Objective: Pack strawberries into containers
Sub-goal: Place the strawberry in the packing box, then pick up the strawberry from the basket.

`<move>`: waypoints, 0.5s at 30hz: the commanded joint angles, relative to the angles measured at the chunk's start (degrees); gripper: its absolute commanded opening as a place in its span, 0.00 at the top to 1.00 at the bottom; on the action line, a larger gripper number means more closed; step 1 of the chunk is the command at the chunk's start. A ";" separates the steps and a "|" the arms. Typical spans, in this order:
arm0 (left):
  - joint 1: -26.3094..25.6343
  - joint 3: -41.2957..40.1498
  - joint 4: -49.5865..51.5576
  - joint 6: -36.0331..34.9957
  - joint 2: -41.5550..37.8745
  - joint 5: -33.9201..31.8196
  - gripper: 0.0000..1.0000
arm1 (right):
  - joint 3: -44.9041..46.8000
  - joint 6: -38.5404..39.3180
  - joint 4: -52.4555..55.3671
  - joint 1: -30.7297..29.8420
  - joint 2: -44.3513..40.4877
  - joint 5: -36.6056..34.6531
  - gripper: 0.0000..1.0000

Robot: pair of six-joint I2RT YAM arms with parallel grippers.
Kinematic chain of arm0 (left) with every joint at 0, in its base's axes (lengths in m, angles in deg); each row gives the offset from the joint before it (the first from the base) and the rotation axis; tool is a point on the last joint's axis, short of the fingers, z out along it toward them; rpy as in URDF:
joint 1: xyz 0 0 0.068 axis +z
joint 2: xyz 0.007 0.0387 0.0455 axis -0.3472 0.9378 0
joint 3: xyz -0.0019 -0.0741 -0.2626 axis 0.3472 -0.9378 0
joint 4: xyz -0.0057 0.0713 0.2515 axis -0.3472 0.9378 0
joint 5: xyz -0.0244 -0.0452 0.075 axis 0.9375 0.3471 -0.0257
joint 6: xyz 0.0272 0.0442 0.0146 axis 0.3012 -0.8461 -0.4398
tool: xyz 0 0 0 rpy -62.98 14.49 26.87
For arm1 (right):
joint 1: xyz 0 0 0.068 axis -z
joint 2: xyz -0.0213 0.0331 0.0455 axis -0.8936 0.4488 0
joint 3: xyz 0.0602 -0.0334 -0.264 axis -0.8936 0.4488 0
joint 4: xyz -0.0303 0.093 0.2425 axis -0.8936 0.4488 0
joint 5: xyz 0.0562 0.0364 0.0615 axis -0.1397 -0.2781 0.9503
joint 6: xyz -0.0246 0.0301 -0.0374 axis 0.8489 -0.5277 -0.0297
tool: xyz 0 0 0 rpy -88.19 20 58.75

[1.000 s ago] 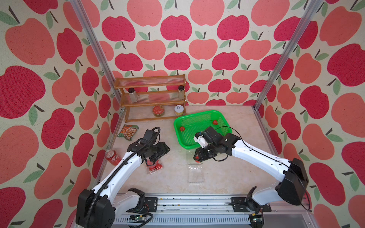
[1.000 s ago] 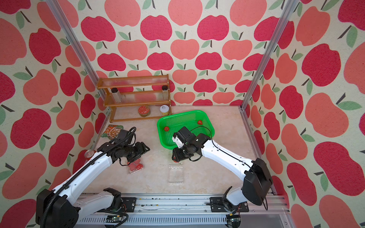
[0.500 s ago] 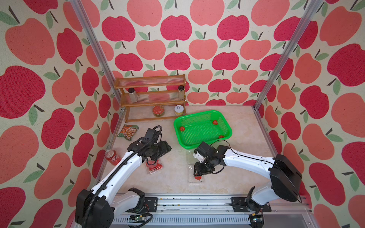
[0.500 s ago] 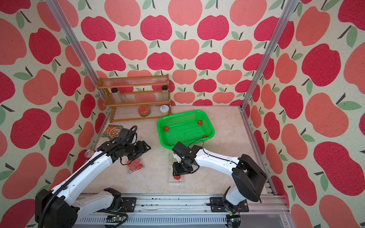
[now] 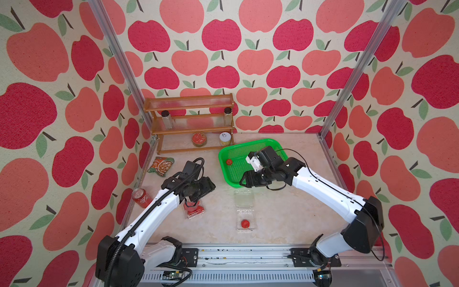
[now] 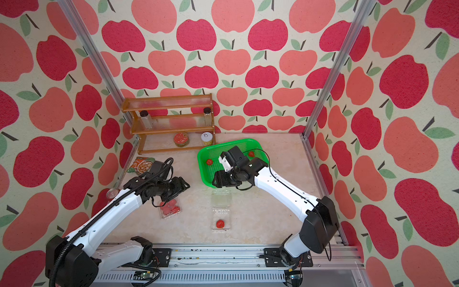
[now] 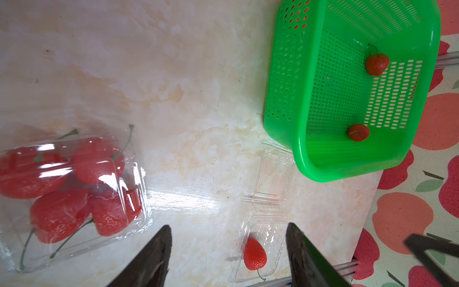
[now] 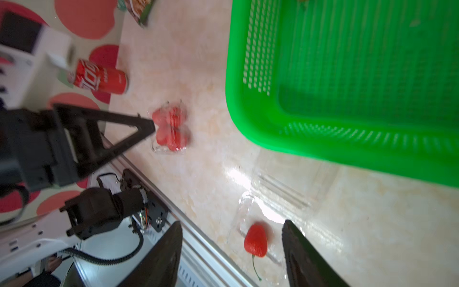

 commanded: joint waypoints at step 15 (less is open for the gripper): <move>2.44 3.31 -1.44 -1.68 4.39 2.79 0.29 | -24.96 3.19 -18.26 7.55 39.59 -2.49 0.32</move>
